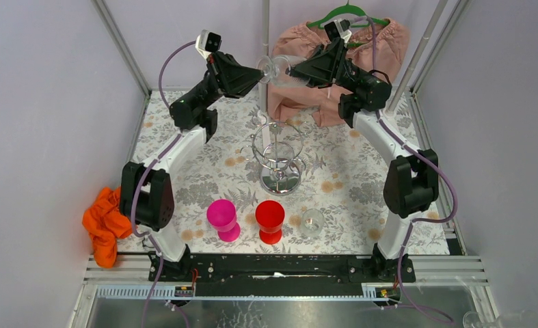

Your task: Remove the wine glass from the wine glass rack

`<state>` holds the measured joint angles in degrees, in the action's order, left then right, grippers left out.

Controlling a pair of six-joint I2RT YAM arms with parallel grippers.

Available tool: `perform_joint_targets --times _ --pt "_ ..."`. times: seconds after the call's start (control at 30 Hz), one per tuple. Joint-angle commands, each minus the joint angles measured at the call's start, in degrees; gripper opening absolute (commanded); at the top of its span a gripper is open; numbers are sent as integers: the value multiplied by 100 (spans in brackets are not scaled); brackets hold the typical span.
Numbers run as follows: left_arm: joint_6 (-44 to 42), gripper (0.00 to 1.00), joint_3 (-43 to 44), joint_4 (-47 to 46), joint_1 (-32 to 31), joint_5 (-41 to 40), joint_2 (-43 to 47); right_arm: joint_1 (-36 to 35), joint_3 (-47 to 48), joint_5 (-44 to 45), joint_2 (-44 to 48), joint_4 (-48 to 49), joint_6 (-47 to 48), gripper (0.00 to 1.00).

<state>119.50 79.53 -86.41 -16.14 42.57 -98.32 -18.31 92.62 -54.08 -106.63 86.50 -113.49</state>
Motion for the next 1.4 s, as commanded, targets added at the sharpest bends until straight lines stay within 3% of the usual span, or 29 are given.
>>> perform_joint_targets --times 0.0,0.43,0.6,0.9,1.13,1.37 --pt "668 0 350 -535 -72 -227 -33 -117 150 8 361 1188 -37 44" --pt "705 0 444 -543 -91 -216 -202 -180 -1 79 582 1187 -33 15" --pt "741 6 523 -543 -91 -173 -240 -178 -88 48 628 1184 -80 0" --pt "690 27 354 -543 -83 -126 -163 -178 -38 57 799 1126 -22 0" --pt "531 43 208 -428 -80 35 -141 -182 -290 -34 1405 484 676 0" --pt "223 47 1 -108 14 199 -134 -180 -509 -186 2067 -345 1441 0"
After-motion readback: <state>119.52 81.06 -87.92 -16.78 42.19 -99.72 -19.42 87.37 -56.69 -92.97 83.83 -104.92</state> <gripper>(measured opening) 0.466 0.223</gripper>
